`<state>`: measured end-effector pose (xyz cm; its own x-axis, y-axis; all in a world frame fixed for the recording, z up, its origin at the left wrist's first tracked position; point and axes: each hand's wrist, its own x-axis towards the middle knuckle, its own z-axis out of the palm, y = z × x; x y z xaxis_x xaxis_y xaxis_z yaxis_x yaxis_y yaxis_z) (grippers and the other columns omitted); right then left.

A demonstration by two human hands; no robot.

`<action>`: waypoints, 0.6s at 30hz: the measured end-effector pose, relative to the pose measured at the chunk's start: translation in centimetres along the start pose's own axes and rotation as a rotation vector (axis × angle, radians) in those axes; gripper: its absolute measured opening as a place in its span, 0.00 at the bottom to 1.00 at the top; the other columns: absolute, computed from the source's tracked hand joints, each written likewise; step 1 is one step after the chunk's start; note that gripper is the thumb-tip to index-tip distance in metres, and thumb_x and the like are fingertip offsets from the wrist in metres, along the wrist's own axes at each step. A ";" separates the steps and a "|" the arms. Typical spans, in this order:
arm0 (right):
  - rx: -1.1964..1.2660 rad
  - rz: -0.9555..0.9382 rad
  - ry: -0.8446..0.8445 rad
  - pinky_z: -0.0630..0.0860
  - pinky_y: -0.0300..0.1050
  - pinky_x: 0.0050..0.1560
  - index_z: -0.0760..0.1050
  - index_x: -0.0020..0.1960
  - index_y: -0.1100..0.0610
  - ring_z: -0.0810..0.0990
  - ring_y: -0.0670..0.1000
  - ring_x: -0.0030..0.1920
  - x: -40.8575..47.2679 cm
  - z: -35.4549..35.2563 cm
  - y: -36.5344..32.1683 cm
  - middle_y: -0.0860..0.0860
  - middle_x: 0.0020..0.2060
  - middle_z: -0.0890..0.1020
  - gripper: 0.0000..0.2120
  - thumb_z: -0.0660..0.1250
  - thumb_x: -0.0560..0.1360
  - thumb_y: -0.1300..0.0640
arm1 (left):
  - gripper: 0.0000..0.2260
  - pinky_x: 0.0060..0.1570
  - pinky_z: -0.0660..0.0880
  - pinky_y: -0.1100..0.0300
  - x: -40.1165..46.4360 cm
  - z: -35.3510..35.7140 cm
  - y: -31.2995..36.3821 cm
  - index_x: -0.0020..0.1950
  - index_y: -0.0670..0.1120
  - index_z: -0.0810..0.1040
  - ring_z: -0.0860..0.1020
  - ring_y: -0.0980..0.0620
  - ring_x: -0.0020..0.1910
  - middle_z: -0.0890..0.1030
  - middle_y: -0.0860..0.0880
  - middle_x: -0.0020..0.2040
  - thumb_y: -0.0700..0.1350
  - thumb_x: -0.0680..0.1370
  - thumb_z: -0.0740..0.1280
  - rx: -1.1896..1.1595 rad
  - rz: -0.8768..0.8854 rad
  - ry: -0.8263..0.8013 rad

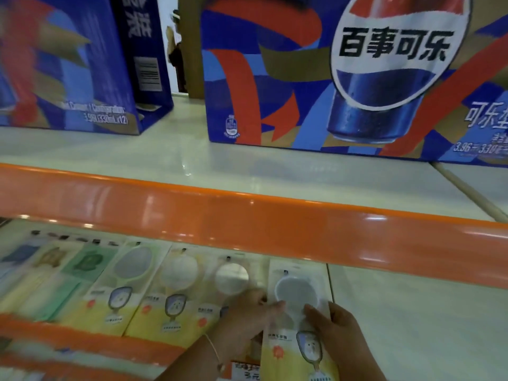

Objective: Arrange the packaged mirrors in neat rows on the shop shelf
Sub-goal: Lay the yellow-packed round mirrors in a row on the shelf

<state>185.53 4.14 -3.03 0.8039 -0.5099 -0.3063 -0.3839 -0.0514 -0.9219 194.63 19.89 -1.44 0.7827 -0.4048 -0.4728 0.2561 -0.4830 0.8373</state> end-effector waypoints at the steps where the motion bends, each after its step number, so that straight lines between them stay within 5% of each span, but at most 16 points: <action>1: -0.010 0.003 0.041 0.77 0.38 0.32 0.83 0.41 0.60 0.82 0.48 0.32 0.4 0.4 0.1 0.54 0.32 0.85 0.07 0.70 0.74 0.57 | 0.13 0.40 0.79 0.60 0.1 -0.6 -0.5 0.53 0.48 0.78 0.80 0.56 0.40 0.83 0.51 0.44 0.56 0.74 0.69 0.097 0.075 0.051; 6: -0.074 0.048 0.130 0.79 0.51 0.37 0.81 0.44 0.64 0.82 0.57 0.36 3.2 1.6 0.9 0.62 0.37 0.84 0.11 0.70 0.74 0.54 | 0.14 0.44 0.76 0.61 0.6 -4.4 -3.0 0.63 0.51 0.72 0.78 0.55 0.44 0.80 0.55 0.47 0.53 0.79 0.63 0.522 0.473 0.319; 10: -0.432 0.011 0.172 0.80 0.49 0.48 0.79 0.54 0.56 0.82 0.54 0.44 5.1 2.5 0.9 0.53 0.43 0.85 0.17 0.69 0.72 0.45 | 0.15 0.51 0.75 0.60 1.1 -6.8 -6.0 0.62 0.53 0.74 0.77 0.51 0.54 0.78 0.53 0.56 0.54 0.77 0.62 0.726 0.705 0.369; 13: -0.614 -0.015 0.241 0.73 0.44 0.56 0.70 0.68 0.56 0.79 0.56 0.57 4.7 2.8 0.5 0.55 0.57 0.81 0.25 0.66 0.75 0.46 | 0.18 0.57 0.77 0.53 1.3 -8.1 -8.2 0.59 0.53 0.77 0.76 0.50 0.61 0.79 0.52 0.60 0.60 0.76 0.59 0.914 0.771 0.362; 18: -0.941 -0.099 0.265 0.68 0.52 0.65 0.65 0.71 0.45 0.67 0.58 0.67 2.8 4.2 1.5 0.52 0.70 0.68 0.29 0.60 0.73 0.35 | 0.27 0.72 0.61 0.48 1.5 -8.7 -10.5 0.66 0.50 0.75 0.66 0.45 0.72 0.71 0.49 0.70 0.66 0.78 0.53 1.051 0.726 0.266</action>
<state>189.11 6.24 -6.23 0.7680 -0.6368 -0.0686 -0.6181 -0.7089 -0.3397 198.06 31.14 -8.55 0.6726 -0.7216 0.1638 -0.7387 -0.6418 0.2058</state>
